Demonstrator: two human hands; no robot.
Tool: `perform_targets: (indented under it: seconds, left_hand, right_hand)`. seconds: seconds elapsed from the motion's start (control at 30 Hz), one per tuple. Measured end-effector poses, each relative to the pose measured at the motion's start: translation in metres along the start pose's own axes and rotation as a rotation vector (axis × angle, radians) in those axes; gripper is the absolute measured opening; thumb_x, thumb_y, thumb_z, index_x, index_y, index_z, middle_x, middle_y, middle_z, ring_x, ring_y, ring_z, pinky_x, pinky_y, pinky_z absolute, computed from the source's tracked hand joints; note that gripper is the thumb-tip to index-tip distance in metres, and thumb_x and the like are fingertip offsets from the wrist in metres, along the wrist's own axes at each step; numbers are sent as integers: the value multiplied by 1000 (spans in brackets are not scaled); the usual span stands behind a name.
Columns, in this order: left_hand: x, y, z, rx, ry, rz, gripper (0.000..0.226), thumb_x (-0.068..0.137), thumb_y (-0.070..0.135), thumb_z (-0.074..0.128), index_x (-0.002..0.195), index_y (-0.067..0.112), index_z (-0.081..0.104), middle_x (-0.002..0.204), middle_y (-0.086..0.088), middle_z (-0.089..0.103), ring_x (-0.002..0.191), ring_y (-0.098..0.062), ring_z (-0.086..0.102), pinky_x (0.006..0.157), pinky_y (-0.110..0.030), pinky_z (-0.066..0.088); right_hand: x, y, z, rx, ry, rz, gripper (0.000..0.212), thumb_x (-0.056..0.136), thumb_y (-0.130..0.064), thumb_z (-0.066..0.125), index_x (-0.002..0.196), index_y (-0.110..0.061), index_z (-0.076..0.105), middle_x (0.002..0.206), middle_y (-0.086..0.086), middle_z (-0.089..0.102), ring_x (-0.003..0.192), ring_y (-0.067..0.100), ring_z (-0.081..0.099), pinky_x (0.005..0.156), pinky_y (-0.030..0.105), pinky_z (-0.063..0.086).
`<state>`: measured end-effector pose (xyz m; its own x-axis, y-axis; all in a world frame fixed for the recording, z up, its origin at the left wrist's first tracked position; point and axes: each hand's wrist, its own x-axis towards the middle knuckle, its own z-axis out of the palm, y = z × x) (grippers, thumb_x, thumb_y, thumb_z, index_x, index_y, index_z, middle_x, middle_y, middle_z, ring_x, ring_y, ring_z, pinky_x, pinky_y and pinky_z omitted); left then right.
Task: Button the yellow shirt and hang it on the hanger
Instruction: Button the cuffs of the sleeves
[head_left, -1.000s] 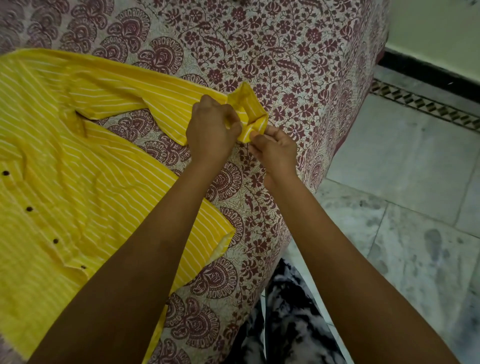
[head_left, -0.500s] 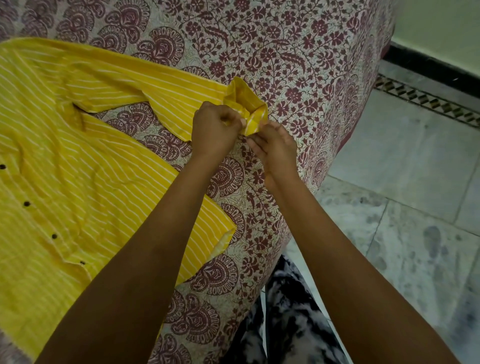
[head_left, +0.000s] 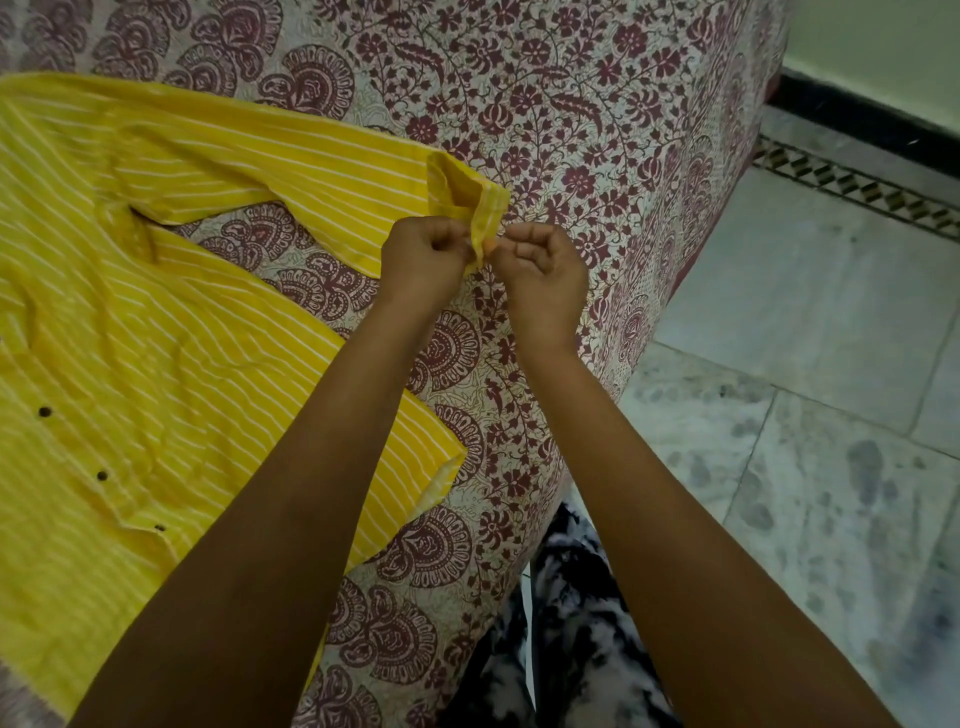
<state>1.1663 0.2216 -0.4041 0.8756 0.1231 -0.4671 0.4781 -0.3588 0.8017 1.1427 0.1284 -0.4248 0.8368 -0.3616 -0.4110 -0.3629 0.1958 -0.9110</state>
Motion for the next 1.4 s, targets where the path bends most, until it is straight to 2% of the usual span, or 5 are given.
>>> perform_targets:
  seconds: [0.33, 0.87, 1.1, 1.2, 1.4]
  left_hand:
    - [-4, -2, 3, -321, -26, -211, 16, 87, 22, 63, 72, 16, 64, 62, 5, 66, 58, -5, 60, 57, -19, 50]
    - [12, -21, -9, 825, 215, 713, 29, 90, 26, 49, 78, 1, 58, 76, -19, 60, 68, -35, 56, 60, -34, 36]
    - [3, -28, 0, 676, 142, 620, 28, 83, 38, 57, 86, 12, 65, 88, -8, 63, 84, -27, 59, 72, -34, 37]
    - [-5, -31, 3, 457, -104, 578, 29, 82, 35, 60, 100, 15, 70, 103, -6, 60, 100, -21, 55, 82, -33, 44]
    - [-2, -38, 1, 247, 273, 332, 35, 81, 31, 67, 113, 18, 58, 119, -8, 46, 109, -23, 47, 78, -25, 38]
  right_hand:
    - [-6, 7, -3, -340, -35, -444, 23, 81, -5, 64, 101, -2, 54, 80, 2, 64, 67, 6, 59, 64, 9, 46]
    - [17, -11, -3, 158, -261, 482, 17, 90, 0, 52, 84, -16, 54, 71, 1, 57, 48, 2, 54, 49, 13, 48]
    - [28, -22, -11, -205, -294, 410, 46, 88, -51, 50, 100, -8, 63, 78, 2, 63, 69, 14, 60, 66, 26, 54]
    - [31, -20, -10, -357, -254, 307, 27, 87, -32, 59, 87, -4, 60, 78, 7, 60, 72, 21, 60, 66, 32, 55]
    - [48, -13, -25, -324, -94, 286, 22, 89, -8, 50, 68, -12, 54, 66, 2, 57, 58, 13, 54, 68, 35, 53]
